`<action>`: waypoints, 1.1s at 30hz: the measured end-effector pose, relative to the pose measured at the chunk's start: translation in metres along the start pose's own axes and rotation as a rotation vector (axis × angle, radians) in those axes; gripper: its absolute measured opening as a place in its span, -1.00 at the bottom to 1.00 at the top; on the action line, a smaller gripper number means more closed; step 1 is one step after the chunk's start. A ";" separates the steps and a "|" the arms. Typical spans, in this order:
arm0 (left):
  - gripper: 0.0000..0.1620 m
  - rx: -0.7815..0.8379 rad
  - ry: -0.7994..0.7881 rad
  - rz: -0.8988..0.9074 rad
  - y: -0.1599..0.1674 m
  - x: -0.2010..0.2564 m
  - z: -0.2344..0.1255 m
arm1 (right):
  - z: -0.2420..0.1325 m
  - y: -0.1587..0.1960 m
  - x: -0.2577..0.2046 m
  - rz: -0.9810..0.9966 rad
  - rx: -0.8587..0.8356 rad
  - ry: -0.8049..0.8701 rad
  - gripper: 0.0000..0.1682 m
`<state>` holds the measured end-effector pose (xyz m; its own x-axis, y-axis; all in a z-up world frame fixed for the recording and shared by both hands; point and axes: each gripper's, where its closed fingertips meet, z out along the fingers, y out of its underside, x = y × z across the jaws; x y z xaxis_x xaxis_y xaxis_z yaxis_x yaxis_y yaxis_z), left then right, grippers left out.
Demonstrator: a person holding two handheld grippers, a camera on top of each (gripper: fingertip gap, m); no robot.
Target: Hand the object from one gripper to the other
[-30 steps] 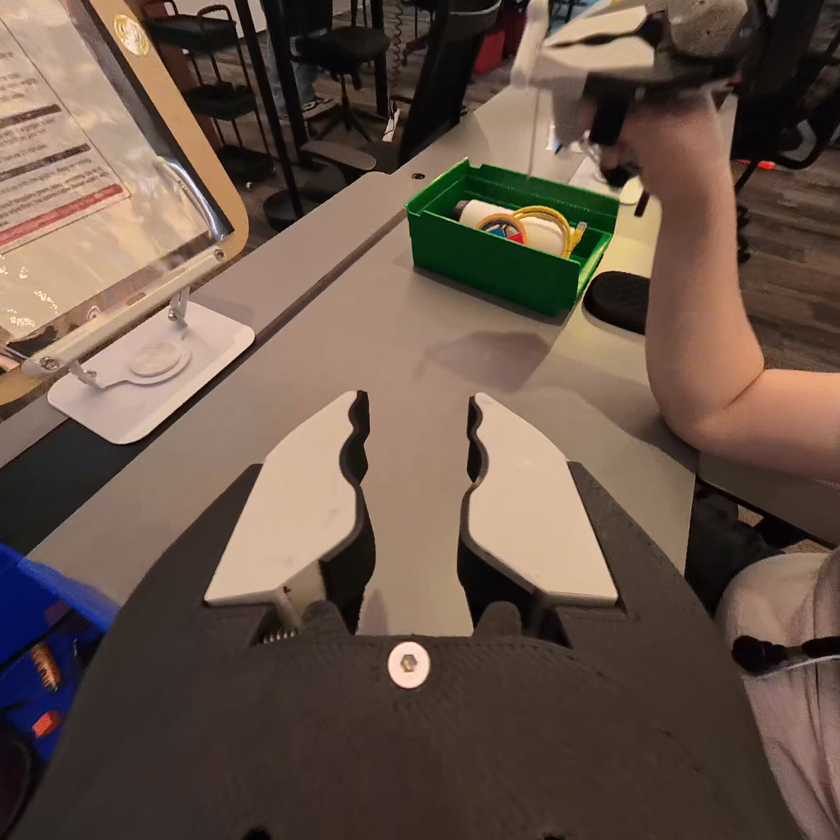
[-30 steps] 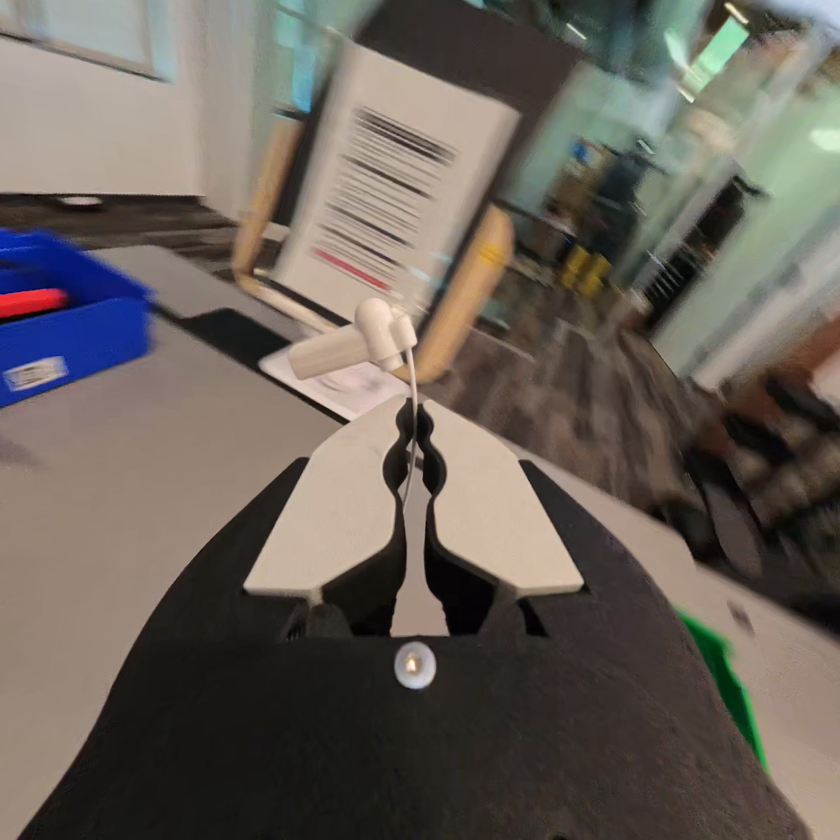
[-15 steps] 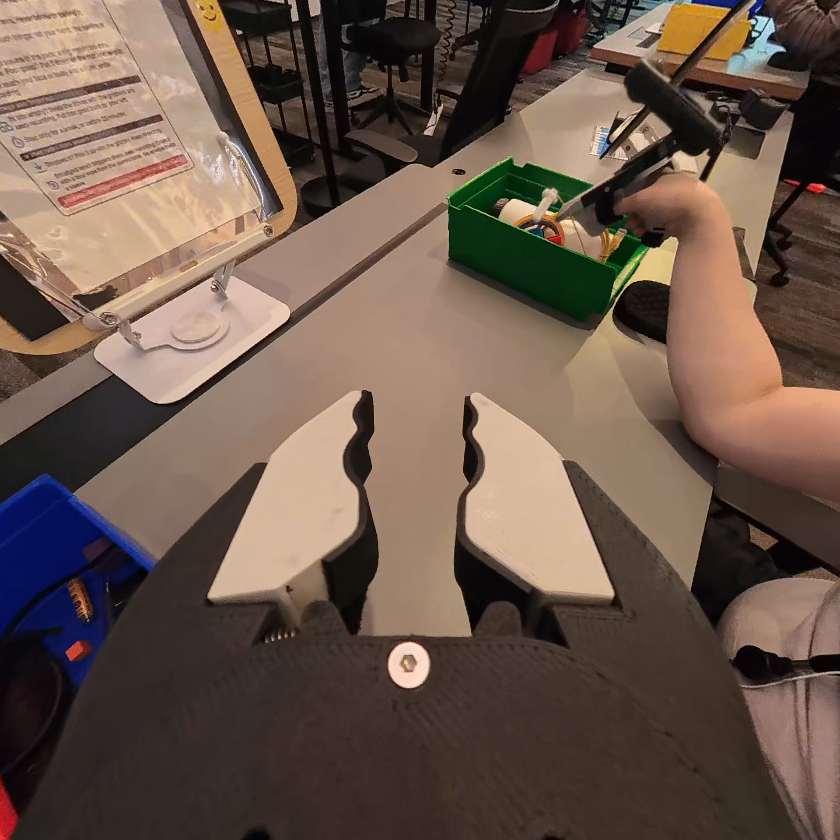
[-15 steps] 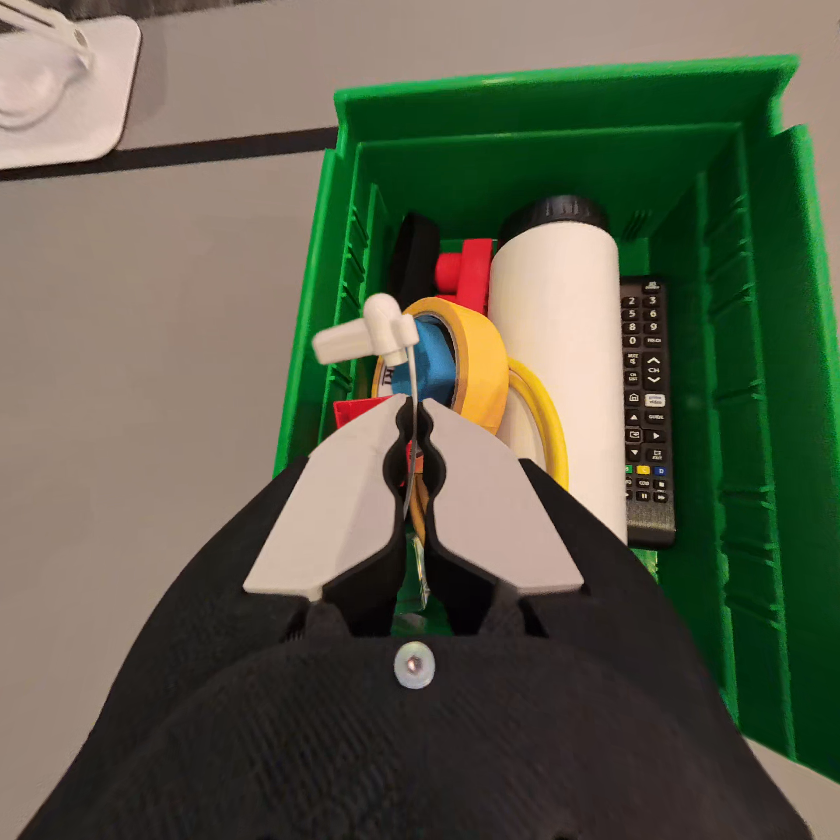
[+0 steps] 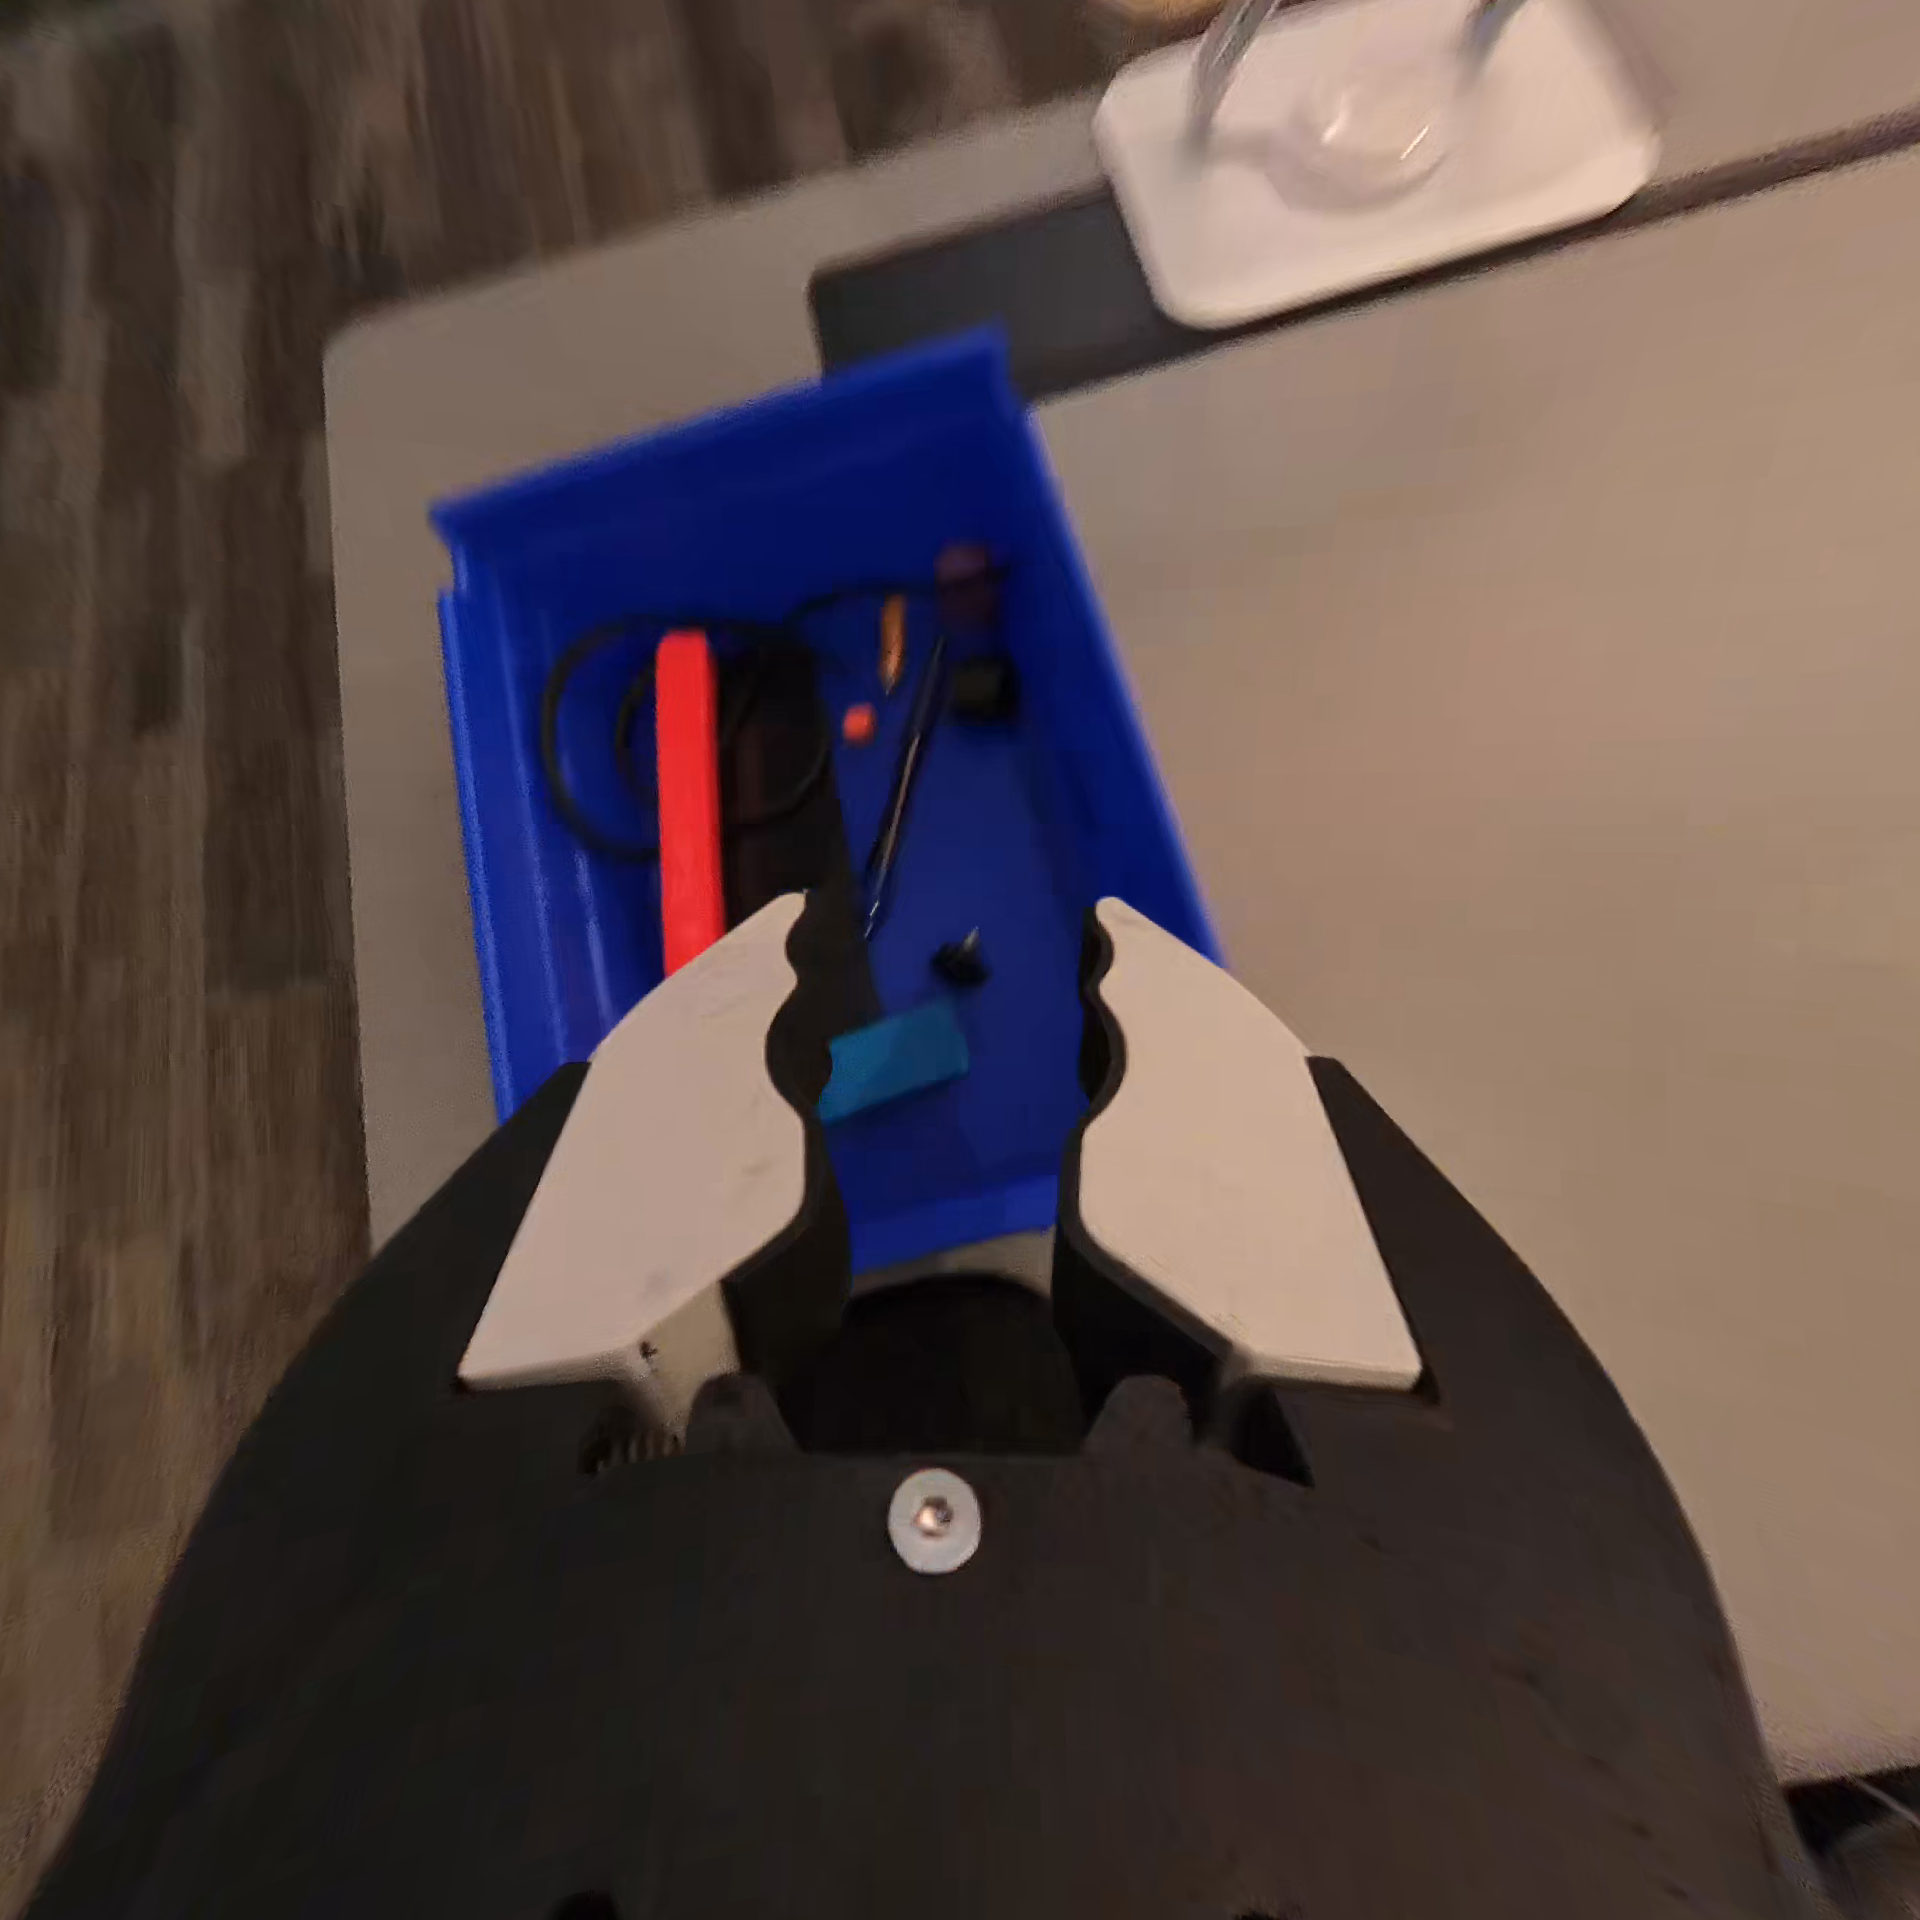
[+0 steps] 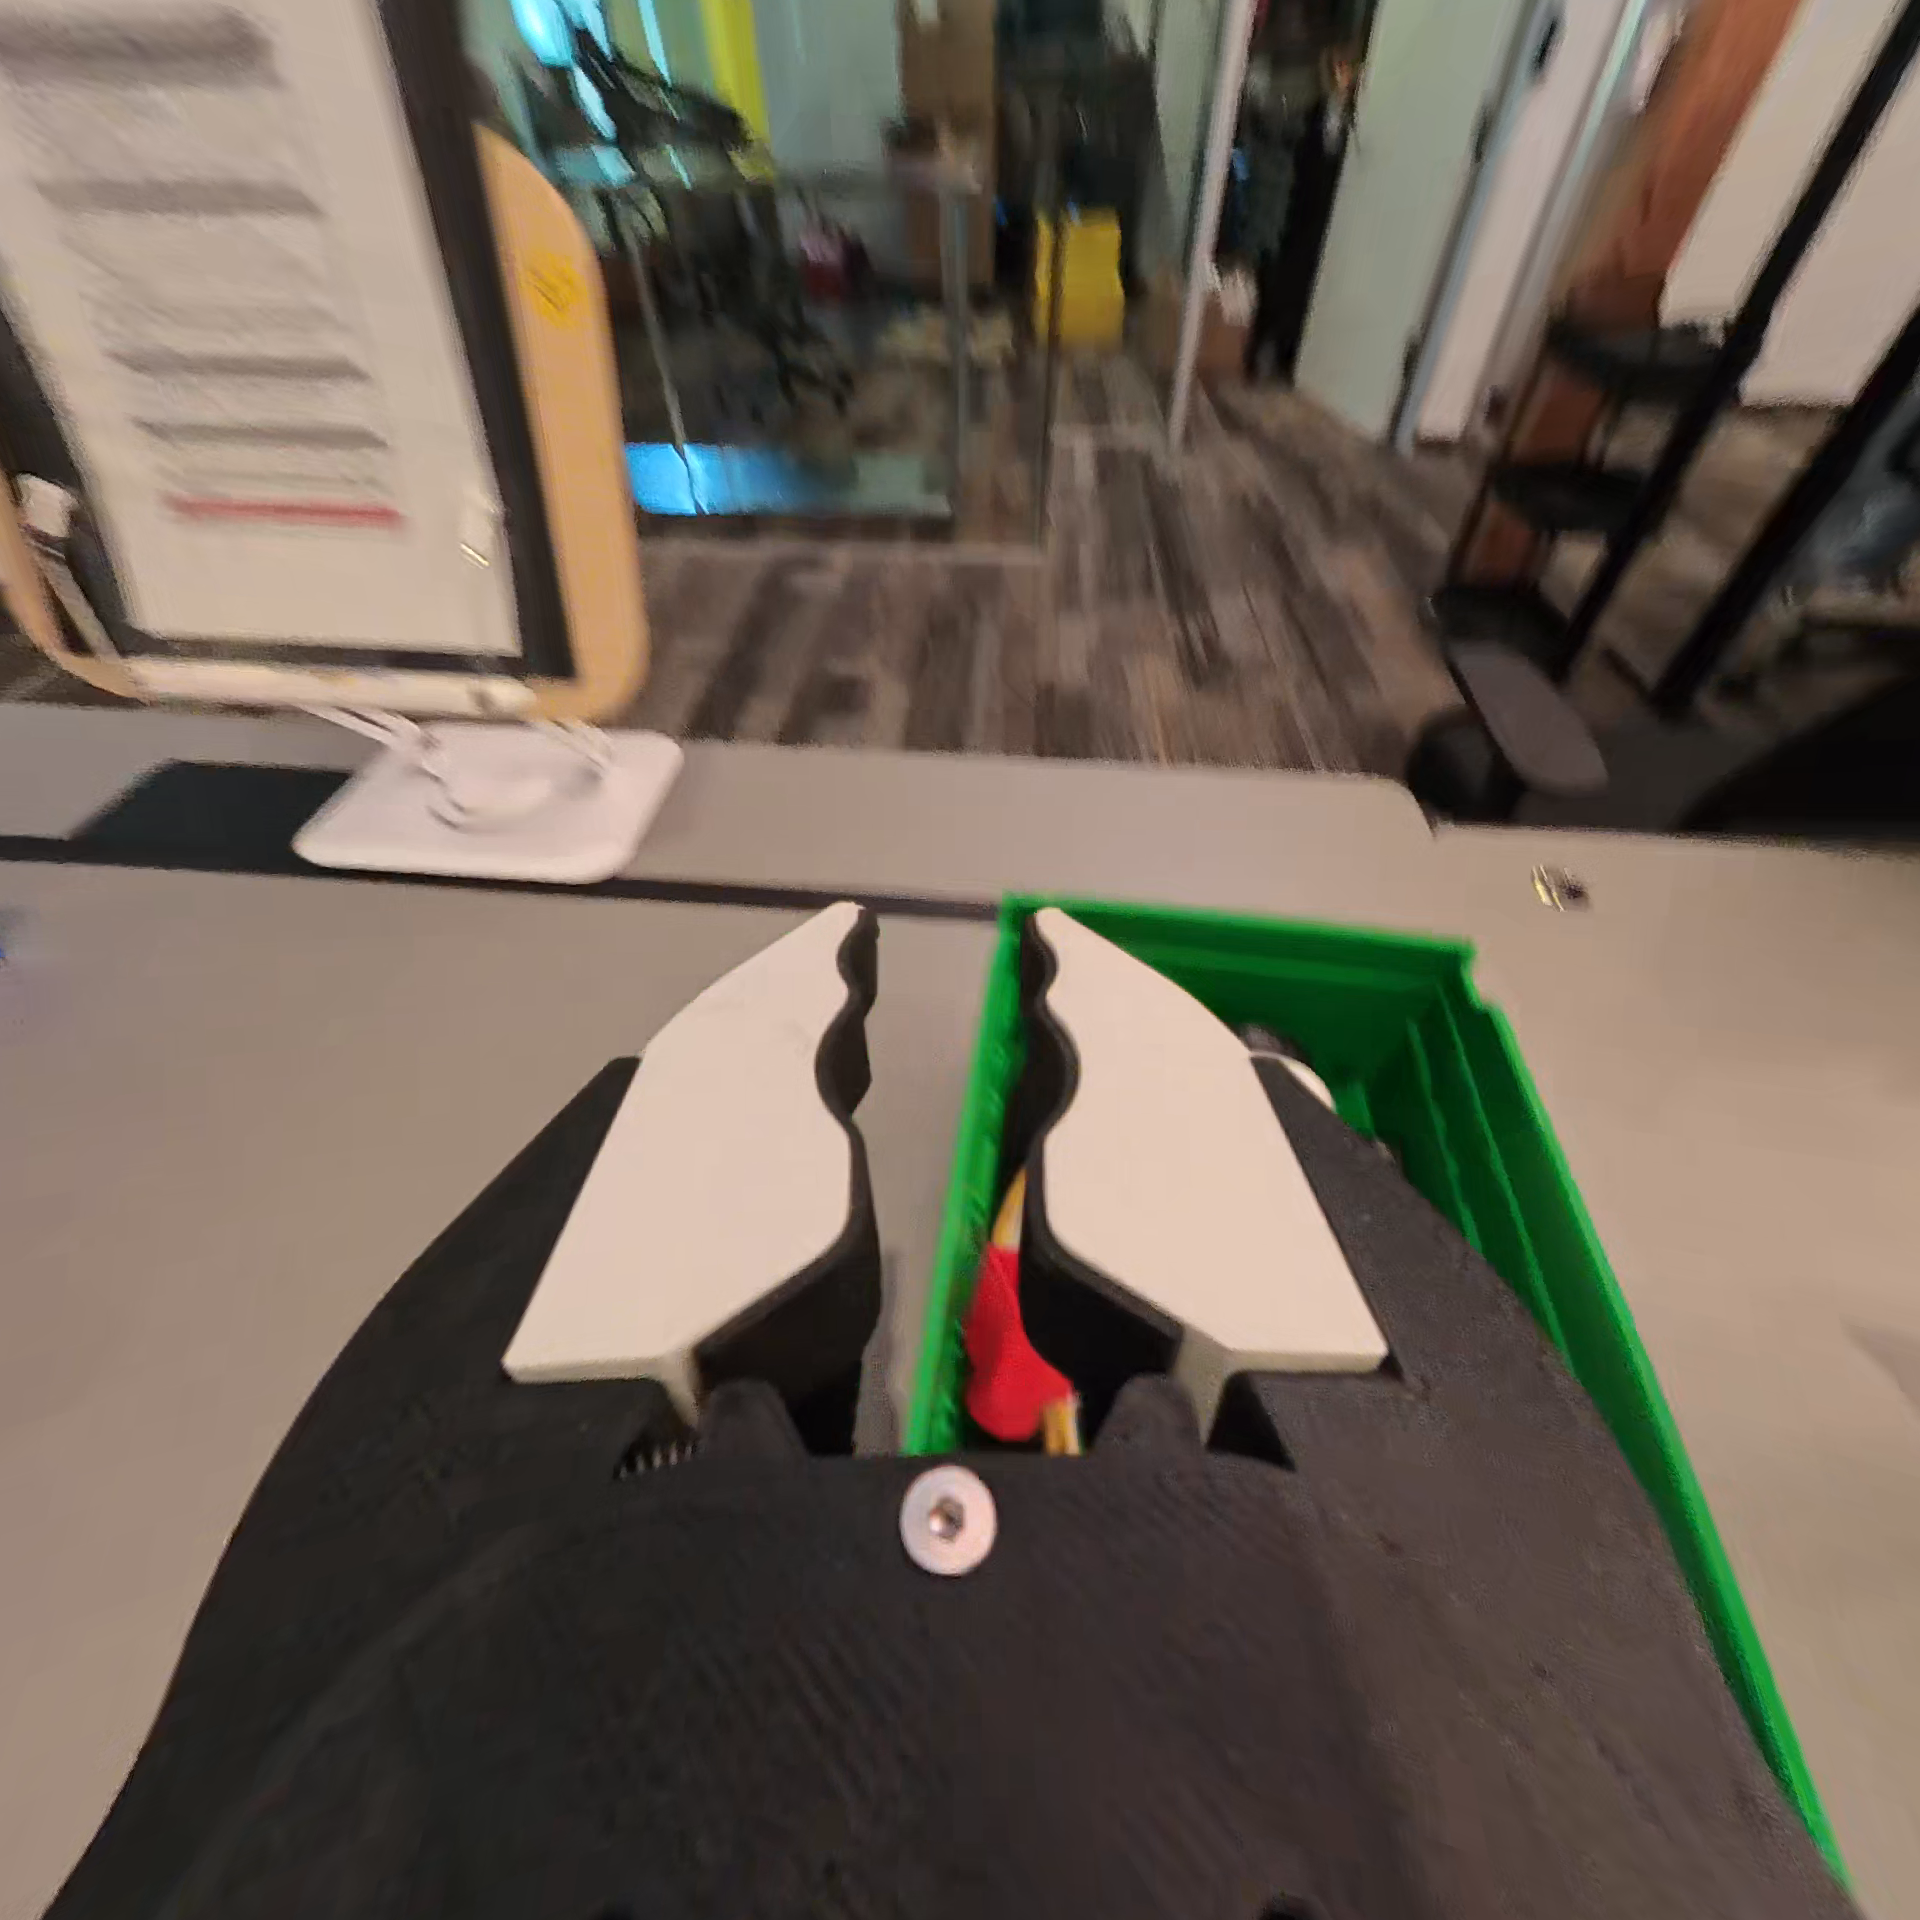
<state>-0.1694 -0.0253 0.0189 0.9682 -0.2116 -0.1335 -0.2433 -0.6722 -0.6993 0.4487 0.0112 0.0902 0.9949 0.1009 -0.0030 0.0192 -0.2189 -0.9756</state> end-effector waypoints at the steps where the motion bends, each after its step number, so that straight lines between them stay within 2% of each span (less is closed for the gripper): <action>1: -0.44 -0.056 -0.018 -0.022 0.012 -0.011 0.007 | -0.002 -0.012 -0.015 -0.021 0.048 -0.033 -0.68; 4: -0.43 -0.241 -0.029 -0.093 0.049 -0.035 0.034 | -0.004 -0.030 -0.051 -0.112 0.111 -0.097 -0.68; 7: -0.43 -0.411 0.084 -0.113 0.079 -0.031 0.066 | 0.000 -0.032 -0.073 -0.211 0.112 -0.110 -0.68; 11: -0.48 -0.489 0.226 -0.070 0.091 -0.011 0.102 | 0.010 -0.023 -0.084 -0.280 0.062 -0.123 -0.68; 14: -0.49 -0.529 0.230 -0.006 0.098 -0.009 0.121 | 0.013 -0.020 -0.085 -0.280 0.047 -0.130 -0.68; 22: -0.47 -0.569 0.254 0.050 0.108 -0.004 0.150 | 0.013 -0.018 -0.079 -0.255 0.046 -0.137 -0.68; 25: -0.70 -0.568 0.254 0.059 0.108 -0.004 0.150 | 0.013 -0.018 -0.079 -0.254 0.043 -0.139 -0.69; 28: -0.73 -0.595 0.253 0.044 0.110 -0.005 0.147 | 0.012 -0.020 -0.082 -0.258 0.053 -0.148 -0.69; 33: -0.75 -0.451 0.228 0.001 0.079 -0.012 0.136 | 0.013 -0.021 -0.091 -0.284 0.056 -0.164 -0.69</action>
<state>-0.1924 0.0206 -0.1298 0.9429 -0.3280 0.0575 -0.2939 -0.9008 -0.3198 0.3567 0.0190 0.1078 0.9213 0.3064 0.2397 0.2834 -0.1067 -0.9530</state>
